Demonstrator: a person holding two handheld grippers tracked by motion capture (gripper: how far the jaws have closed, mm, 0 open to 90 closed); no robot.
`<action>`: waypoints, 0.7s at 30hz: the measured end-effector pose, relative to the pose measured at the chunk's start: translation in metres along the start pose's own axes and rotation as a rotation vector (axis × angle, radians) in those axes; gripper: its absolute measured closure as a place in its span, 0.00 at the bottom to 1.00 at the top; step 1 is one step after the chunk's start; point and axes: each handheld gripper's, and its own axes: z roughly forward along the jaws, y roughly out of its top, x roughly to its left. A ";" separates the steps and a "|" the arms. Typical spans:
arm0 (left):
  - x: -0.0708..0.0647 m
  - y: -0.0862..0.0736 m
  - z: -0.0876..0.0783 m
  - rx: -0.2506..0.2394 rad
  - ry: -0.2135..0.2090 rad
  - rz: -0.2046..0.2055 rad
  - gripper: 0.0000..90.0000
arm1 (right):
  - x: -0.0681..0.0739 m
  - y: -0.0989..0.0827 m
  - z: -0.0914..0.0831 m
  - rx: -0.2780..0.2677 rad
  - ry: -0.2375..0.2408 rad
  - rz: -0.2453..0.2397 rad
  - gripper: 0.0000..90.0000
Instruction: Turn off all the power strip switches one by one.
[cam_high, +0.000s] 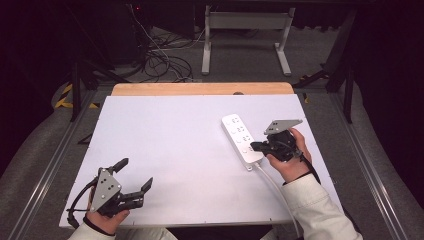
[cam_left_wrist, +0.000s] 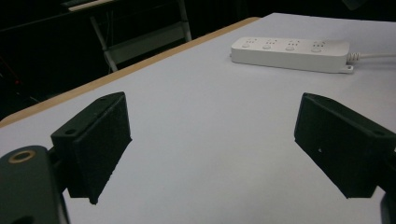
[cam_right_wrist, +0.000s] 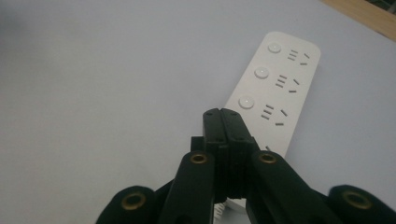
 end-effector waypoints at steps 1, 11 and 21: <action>0.000 0.000 0.000 0.000 0.001 0.001 0.13 | -0.002 0.002 0.005 0.032 -0.013 -0.004 1.00; 0.000 0.000 0.000 0.003 0.000 0.001 0.13 | -0.013 0.006 0.030 0.109 -0.005 0.026 1.00; 0.000 -0.001 0.001 0.007 -0.002 0.000 0.13 | -0.018 0.006 0.050 0.158 0.013 0.048 1.00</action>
